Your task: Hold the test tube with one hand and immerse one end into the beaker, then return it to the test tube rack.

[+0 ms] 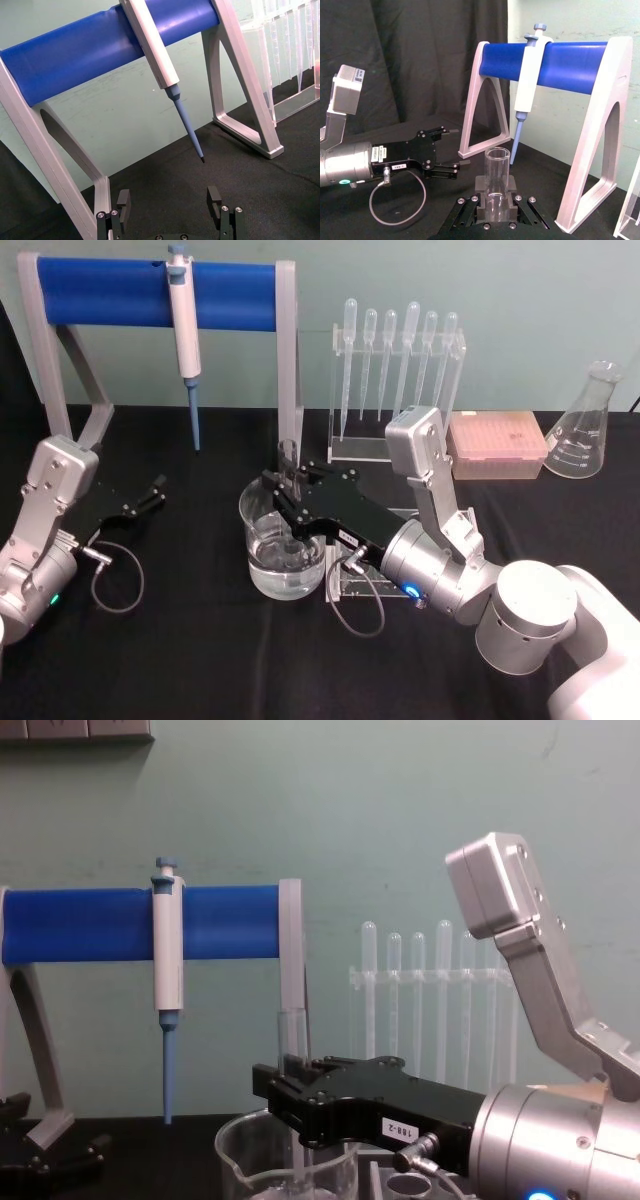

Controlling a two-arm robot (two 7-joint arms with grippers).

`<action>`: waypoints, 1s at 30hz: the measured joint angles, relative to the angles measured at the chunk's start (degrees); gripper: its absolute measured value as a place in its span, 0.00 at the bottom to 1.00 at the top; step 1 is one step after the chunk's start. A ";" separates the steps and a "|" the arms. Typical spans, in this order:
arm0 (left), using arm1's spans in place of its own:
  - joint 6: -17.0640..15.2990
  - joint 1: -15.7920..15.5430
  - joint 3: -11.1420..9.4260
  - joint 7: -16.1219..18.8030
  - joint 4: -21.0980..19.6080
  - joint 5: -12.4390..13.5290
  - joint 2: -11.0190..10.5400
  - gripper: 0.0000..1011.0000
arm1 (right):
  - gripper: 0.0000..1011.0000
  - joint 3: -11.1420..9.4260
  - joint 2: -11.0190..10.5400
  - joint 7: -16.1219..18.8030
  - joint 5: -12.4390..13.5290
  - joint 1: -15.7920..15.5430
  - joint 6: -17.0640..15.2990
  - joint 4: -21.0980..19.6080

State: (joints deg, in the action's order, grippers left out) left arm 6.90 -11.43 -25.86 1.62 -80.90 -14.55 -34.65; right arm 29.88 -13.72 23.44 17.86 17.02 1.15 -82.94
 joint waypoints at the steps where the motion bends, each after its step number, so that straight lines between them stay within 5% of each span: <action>1: 0.00 0.00 0.00 0.00 0.00 0.00 0.00 0.99 | 0.22 0.00 0.00 0.00 0.00 0.00 0.00 0.00; 30: 0.00 0.00 0.00 0.00 0.00 0.00 0.00 0.99 | 0.22 0.00 0.00 0.00 0.00 0.00 0.00 0.00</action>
State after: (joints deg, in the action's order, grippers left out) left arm 6.91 -11.43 -25.86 1.62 -80.90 -14.55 -34.64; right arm 29.88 -13.72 23.44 17.86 17.02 1.15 -82.94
